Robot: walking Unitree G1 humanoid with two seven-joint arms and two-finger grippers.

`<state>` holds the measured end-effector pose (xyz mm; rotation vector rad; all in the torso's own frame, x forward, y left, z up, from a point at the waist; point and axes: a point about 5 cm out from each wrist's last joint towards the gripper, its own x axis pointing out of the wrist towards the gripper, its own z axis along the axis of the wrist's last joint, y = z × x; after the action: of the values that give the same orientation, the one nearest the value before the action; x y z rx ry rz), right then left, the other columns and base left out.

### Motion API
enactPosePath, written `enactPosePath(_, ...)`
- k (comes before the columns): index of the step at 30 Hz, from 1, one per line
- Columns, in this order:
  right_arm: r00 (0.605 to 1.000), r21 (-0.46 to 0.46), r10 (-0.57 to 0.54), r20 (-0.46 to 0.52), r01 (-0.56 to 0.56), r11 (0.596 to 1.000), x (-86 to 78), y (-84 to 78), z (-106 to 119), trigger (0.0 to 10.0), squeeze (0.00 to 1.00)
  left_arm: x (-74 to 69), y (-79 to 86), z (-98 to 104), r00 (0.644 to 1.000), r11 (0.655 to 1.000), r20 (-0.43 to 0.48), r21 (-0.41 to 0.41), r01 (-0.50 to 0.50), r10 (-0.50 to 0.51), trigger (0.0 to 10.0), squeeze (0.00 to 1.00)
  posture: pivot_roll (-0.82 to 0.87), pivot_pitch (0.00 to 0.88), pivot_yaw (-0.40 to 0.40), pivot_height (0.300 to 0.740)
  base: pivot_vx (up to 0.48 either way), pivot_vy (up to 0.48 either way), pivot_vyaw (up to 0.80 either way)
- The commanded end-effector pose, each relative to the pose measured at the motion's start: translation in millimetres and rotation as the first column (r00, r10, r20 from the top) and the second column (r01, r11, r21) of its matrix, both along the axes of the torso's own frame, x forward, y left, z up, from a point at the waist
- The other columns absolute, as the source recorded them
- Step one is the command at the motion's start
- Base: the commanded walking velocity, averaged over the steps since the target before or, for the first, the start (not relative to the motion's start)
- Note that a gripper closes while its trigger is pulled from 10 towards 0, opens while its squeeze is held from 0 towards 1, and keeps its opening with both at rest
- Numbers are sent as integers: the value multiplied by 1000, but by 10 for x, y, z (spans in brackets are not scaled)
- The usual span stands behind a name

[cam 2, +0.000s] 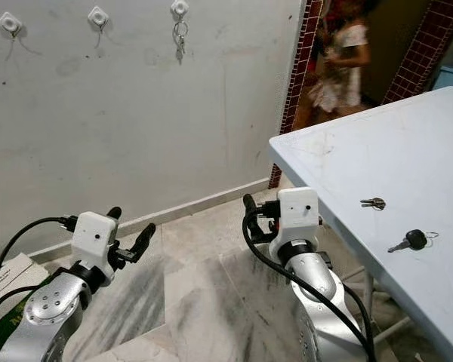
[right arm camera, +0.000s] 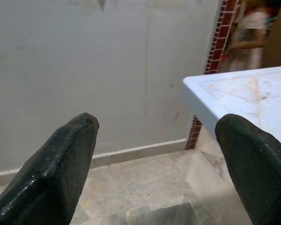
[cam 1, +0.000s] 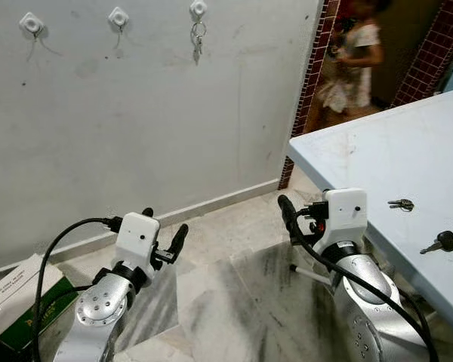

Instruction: Hang keys on a hook

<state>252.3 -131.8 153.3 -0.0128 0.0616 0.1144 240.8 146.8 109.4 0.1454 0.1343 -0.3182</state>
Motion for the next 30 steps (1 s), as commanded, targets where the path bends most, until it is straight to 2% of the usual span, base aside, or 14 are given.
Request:
enactPosePath(1,1000,20,-18,18,17,1000,26,5,17,10000,0,35,-1,13,1000,1000,18,7,1,-1,10000,0,-8,0,41,740,0,0,0)
enactPosePath(2,1000,20,-18,18,17,1000,26,5,17,10000,0,35,-1,13,1000,1000,18,7,1,-1,10000,0,-8,0,41,740,0,0,0)
enactPosePath(3,1000,24,-18,22,17,1000,26,4,22,10000,957,46,2,19,1000,1000,29,2,-9,9,10000,0,-11,0,40,740,0,0,0)
enactPosePath(4,1000,26,-19,25,19,999,26,3,28,10000,1000,53,6,18,999,1000,30,-2,-15,15,10000,0,-13,0,39,740,0,0,0)
enactPosePath(14,997,2,-66,24,66,998,15,-87,-3,10000,1000,91,-4,-35,999,999,30,-19,-33,34,10000,0,-29,0,33,740,0,0,0)
enactPosePath(15,997,-1,-68,22,68,998,12,-91,-9,10000,910,93,-6,-40,999,999,29,-20,-34,35,10000,0,-29,0,33,740,0,0,0)
enactPosePath(16,998,-2,-67,19,67,998,6,-89,-19,10000,725,99,-9,-48,999,999,28,-23,-36,37,10000,0,-31,0,34,740,0,0,0)
enactPosePath(17,998,-2,-67,19,67,998,6,-89,-19,10000,725,99,-9,-48,999,999,28,-23,-36,37,10000,0,-31,0,34,740,0,0,0)
enactPosePath(18,998,-1,-66,19,66,998,4,-87,-21,10000,227,99,-12,-49,999,999,29,-24,-36,37,10000,0,-32,0,34,740,0,0,0)
enactPosePath(19,998,0,-65,19,65,998,2,-86,-21,10000,0,99,-18,-48,999,999,29,-25,-35,35,10000,0,-31,0,35,740,0,0,0)
enactPosePath(23,997,15,-77,10,76,997,-2,-89,-34,10000,0,100,-14,-47,999,999,30,-27,-31,32,10000,0,-29,2,37,740,0,0,0)
enactPosePath(24,997,31,-78,17,78,997,-5,-86,-26,0,0,99,-10,-48,999,999,31,-27,-31,32,10000,0,-27,4,37,740,0,0,0)
enactPosePath(27,997,63,-74,24,72,995,-11,-67,-12,0,0,101,4,-51,999,999,30,-27,-31,32,10000,0,-26,5,38,740,0,0,0)
enactPosePath(30,997,57,-73,20,71,996,-12,-53,-13,0,0,103,14,-48,999,999,32,-24,-30,31,10000,0,-25,6,37,740,0,0,0)
